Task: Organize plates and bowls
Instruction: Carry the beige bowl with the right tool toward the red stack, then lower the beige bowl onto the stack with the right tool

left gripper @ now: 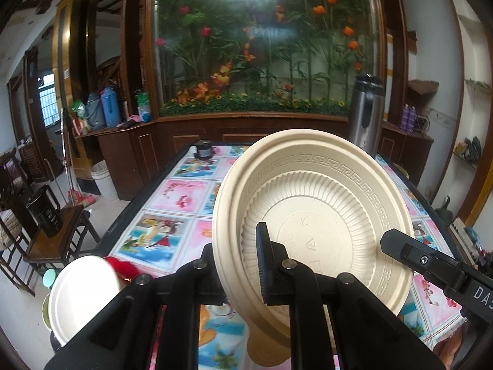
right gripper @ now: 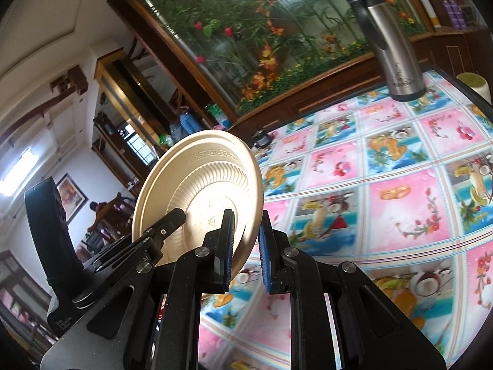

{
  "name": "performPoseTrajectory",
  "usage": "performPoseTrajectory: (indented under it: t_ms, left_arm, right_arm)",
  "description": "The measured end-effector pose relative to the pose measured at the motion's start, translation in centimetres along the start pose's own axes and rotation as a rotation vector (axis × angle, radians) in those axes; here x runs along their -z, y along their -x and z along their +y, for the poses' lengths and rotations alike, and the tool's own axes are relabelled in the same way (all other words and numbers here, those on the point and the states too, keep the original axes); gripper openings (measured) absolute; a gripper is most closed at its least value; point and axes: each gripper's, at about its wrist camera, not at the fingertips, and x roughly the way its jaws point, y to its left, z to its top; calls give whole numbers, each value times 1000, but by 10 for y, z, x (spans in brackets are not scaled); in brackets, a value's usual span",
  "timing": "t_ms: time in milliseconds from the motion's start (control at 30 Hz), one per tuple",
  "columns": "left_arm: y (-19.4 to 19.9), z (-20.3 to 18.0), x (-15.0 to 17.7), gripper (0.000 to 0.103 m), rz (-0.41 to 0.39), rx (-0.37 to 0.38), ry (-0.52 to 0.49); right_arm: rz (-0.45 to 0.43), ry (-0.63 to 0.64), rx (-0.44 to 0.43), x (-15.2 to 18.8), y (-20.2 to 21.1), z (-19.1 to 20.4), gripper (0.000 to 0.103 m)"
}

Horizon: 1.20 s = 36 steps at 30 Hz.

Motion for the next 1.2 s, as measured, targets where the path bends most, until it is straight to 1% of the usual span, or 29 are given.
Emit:
performPoseTrajectory:
  t_ms: [367,600,767,967,1067,1200]
  left_arm:
    - [23,56,9,14,-38,-55,89]
    - [32,92,16,14,-53,-108,140]
    - [32,120,23,14,-40,-141,184]
    - [26,155,35,14,-4,-181,240]
    - [27,175,40,14,15,-202,259]
    - [33,196,42,14,44,-210,284]
  right_arm:
    - [50,88,-34,19,-22,63,15]
    - [98,131,-72,32,-49,98,15]
    - [139,148,-93,43,-70,118,15]
    - [216,155,-109,54,-102,139,15]
    - [257,176,-105,59,-119,156,15]
    - [308,210,-117,63,-140,179,15]
